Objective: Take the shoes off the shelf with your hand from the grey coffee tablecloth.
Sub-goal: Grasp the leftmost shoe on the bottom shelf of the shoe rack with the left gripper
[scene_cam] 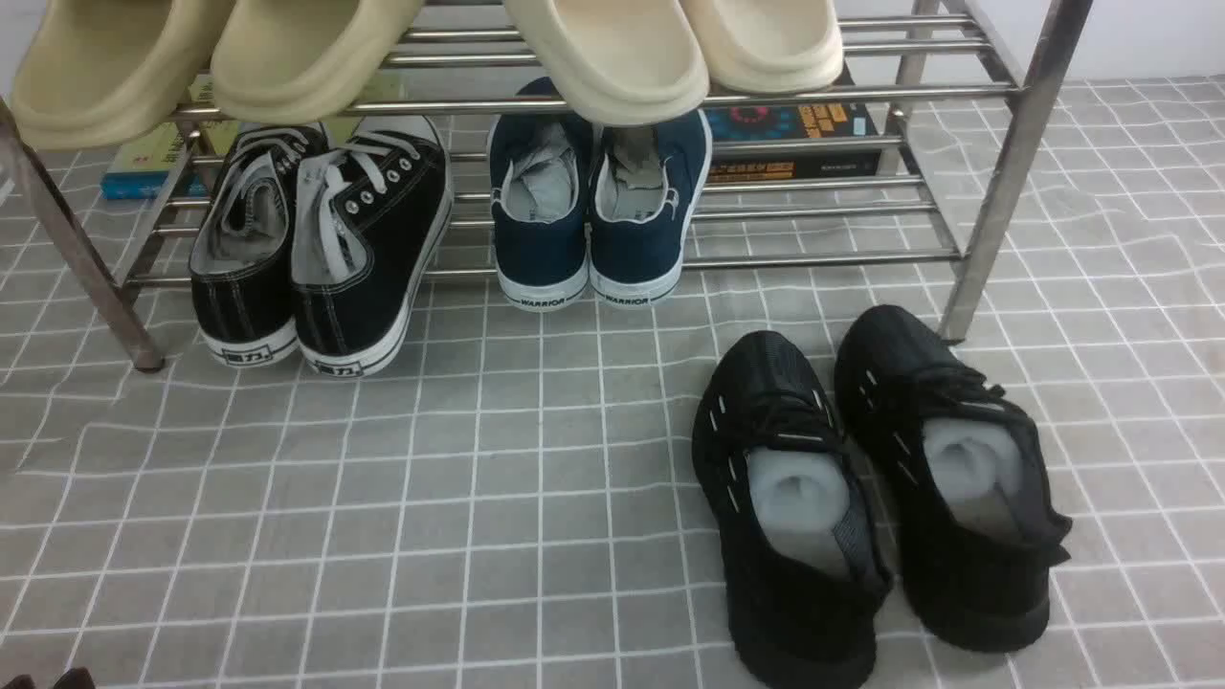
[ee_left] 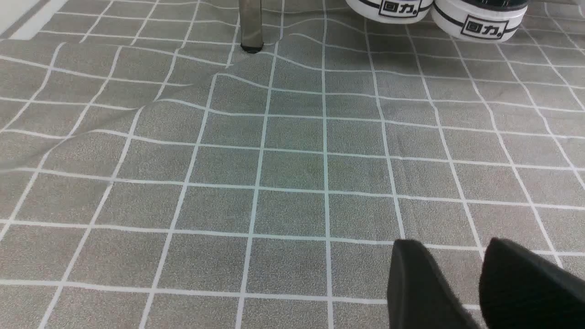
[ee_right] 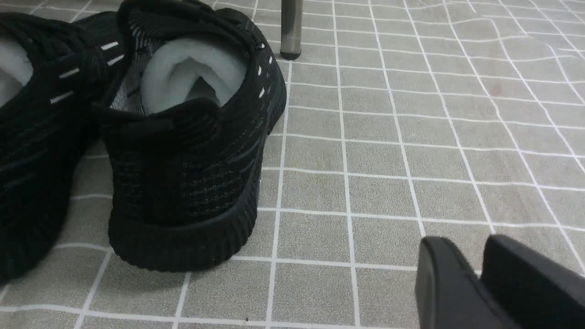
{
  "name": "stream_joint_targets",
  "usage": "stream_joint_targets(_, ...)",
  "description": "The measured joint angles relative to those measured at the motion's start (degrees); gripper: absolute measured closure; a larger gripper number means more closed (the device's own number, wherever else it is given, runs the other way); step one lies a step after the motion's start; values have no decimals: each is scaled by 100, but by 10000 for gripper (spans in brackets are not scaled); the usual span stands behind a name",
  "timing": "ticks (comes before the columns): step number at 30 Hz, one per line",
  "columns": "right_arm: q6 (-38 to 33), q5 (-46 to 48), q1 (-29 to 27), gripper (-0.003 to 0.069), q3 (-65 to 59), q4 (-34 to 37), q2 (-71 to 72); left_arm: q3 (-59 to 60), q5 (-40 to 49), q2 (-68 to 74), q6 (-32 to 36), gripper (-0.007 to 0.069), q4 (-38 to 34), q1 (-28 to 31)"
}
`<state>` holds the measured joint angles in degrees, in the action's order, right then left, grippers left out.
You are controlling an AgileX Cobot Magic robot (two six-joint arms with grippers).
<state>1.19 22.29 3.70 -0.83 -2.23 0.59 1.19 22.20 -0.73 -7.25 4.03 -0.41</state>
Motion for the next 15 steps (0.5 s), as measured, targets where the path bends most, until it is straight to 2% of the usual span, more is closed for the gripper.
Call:
stream_joint_targets(11, -1, 0, 0, 490, 0, 0, 0, 0, 0, 0, 0, 383, 37, 0)
stream_joint_targets(15, -1, 0, 0, 484, 0, 0, 0, 0, 0, 0, -306, 383, -224, 0)
